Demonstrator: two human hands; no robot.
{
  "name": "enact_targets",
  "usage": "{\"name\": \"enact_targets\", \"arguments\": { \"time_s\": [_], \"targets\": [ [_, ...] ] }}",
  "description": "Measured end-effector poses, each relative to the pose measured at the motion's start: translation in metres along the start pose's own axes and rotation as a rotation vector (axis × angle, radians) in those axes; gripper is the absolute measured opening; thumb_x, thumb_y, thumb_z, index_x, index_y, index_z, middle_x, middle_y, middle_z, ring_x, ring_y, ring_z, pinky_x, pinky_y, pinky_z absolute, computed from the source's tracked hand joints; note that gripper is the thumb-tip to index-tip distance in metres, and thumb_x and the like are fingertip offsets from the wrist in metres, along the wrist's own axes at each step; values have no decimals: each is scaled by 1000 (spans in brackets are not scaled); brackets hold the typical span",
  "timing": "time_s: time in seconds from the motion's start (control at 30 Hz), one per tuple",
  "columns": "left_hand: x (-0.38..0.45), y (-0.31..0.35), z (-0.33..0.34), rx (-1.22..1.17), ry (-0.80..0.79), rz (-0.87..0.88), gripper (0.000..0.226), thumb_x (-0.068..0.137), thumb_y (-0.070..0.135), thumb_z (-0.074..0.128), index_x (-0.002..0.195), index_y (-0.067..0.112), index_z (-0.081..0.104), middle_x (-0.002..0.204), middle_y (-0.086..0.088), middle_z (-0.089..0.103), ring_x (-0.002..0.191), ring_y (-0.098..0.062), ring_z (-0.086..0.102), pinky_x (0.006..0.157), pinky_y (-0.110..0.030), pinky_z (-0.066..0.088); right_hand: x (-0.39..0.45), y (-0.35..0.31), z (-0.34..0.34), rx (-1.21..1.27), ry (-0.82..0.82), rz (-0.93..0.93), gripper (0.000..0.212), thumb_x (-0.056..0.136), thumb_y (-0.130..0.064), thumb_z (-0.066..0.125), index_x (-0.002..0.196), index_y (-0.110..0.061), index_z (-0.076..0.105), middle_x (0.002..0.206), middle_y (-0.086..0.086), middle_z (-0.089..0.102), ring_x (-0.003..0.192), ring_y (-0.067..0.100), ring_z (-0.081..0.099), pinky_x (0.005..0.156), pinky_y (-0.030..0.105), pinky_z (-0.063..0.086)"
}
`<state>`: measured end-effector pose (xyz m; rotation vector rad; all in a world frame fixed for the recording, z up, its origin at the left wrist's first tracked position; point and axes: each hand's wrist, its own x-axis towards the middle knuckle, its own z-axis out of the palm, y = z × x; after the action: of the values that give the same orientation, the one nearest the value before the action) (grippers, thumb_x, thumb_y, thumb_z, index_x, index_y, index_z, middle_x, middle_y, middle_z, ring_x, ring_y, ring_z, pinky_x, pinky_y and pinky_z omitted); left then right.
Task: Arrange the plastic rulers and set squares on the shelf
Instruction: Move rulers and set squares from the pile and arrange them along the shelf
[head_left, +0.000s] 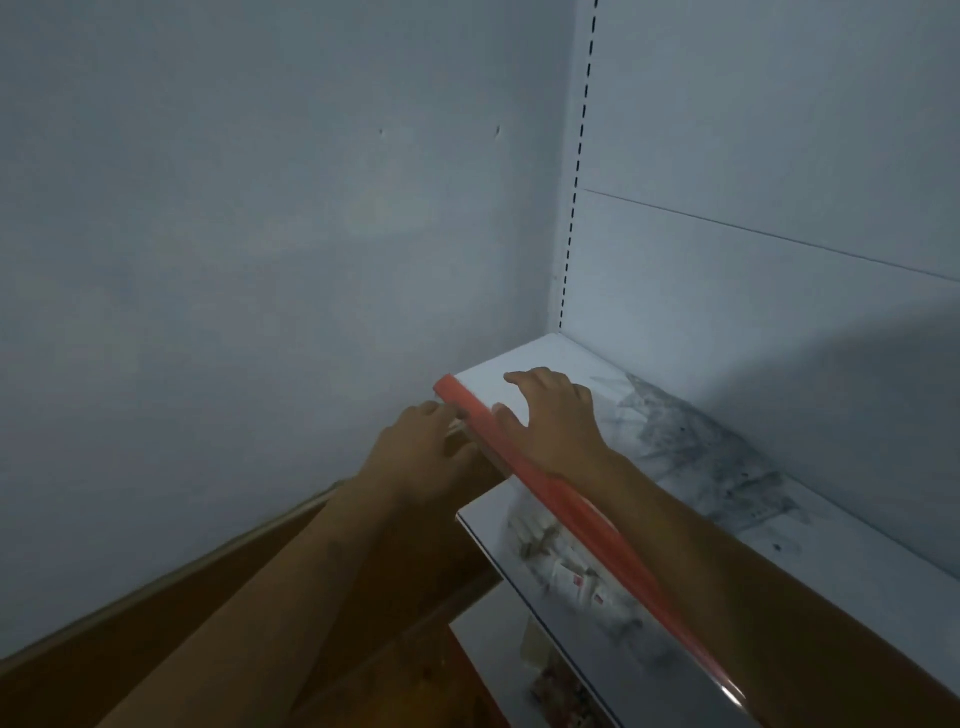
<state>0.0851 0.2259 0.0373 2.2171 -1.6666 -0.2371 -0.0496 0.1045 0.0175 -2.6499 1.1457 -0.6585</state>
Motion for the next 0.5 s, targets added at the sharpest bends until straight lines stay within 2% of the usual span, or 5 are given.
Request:
{"name": "enact_targets", "arguments": {
  "time_s": [0.07, 0.17, 0.3, 0.4, 0.5],
  "targets": [
    [25, 9, 10, -18, -15, 51, 47, 93, 42, 53, 135, 21, 48, 138, -4, 51, 121, -22, 50, 102, -37, 43, 6, 18, 0, -20, 16, 34, 49, 93, -51, 42, 135, -26, 46, 139, -2, 48, 129, 19, 40, 107, 42, 26],
    [61, 24, 32, -64, -100, 85, 47, 92, 38, 57, 135, 24, 46, 139, 0, 49, 121, -20, 51, 101, -34, 43, 9, 51, -2, -73, 25, 141, 50, 93, -53, 42, 134, -26, 47, 138, -3, 49, 128, 20, 43, 107, 43, 30],
    [110, 45, 64, -67, -184, 301, 48, 91, 46, 53, 133, 24, 46, 134, 0, 52, 122, -18, 46, 103, -35, 40, 2, 92, -5, -93, 131, 322, 58, 83, -56, 37, 122, -19, 59, 119, 4, 62, 111, 26, 57, 97, 43, 43],
    [135, 61, 85, -75, -222, 433, 48, 90, 46, 55, 132, 24, 47, 128, -1, 53, 120, -20, 46, 99, -37, 42, -16, 111, -12, -154, 163, 490, 54, 84, -51, 44, 125, -19, 57, 122, 5, 59, 113, 27, 53, 98, 41, 37],
    [143, 75, 102, -51, -302, 537, 54, 89, 51, 54, 135, 23, 44, 131, -2, 48, 123, -21, 41, 100, -38, 40, -41, 114, -16, -186, 176, 661, 52, 89, -47, 46, 132, -19, 52, 126, 5, 53, 116, 26, 48, 97, 39, 33]
  ]
}}
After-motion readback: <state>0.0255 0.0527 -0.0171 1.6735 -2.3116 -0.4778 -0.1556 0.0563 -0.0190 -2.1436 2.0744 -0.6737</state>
